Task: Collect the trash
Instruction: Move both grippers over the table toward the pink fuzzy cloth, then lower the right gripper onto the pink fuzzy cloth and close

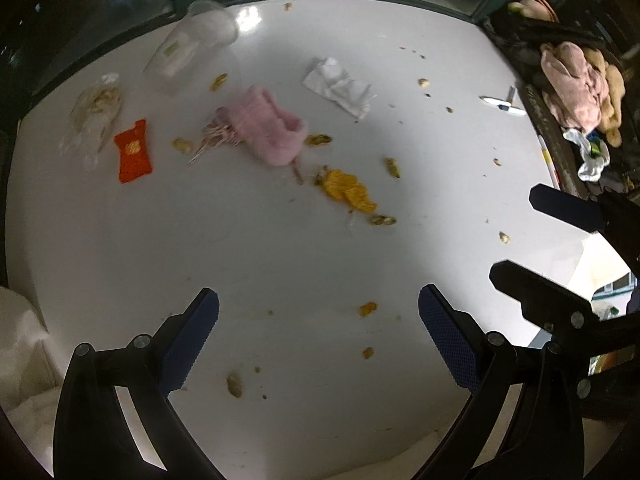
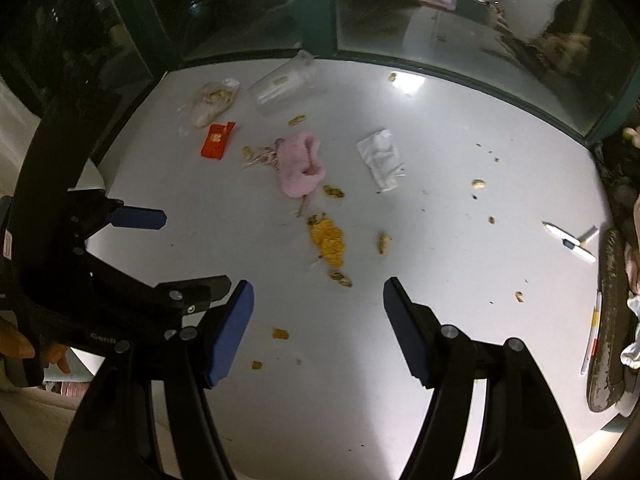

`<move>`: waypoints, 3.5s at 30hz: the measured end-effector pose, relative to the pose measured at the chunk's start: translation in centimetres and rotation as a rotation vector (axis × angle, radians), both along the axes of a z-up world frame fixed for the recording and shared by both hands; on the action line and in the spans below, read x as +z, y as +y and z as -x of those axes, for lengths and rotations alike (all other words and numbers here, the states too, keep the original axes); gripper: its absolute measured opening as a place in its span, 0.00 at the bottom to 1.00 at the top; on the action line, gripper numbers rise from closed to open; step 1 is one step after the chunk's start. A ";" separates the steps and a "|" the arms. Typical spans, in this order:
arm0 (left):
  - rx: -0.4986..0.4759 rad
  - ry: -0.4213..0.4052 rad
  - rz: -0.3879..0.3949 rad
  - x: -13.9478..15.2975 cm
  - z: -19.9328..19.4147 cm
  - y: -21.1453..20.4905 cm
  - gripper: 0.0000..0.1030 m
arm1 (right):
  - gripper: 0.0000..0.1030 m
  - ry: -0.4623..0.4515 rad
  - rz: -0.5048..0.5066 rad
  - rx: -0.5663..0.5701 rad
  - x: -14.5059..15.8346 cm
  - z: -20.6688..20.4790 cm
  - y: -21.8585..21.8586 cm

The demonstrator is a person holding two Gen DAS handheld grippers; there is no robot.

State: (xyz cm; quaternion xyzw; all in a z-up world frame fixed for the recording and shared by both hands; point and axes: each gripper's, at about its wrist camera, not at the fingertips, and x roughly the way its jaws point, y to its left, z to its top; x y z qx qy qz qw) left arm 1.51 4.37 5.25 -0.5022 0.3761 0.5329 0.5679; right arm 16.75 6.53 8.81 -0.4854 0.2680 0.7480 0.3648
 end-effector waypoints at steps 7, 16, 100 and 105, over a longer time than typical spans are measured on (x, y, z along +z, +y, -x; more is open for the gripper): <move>0.028 -0.001 0.010 -0.5 1.0 0.4 0.94 | 0.63 -0.005 0.002 0.038 -0.3 1.2 0.6; 0.093 0.012 0.026 -0.7 2.0 1.5 0.94 | 0.63 0.008 0.017 0.083 -0.7 2.2 2.6; 0.277 0.191 0.101 -12.7 15.5 14.0 0.94 | 0.63 -0.032 0.161 0.196 -15.5 14.7 17.1; 0.275 0.194 0.116 -13.5 15.6 13.7 0.94 | 0.63 -0.045 0.168 0.199 -16.4 15.2 17.0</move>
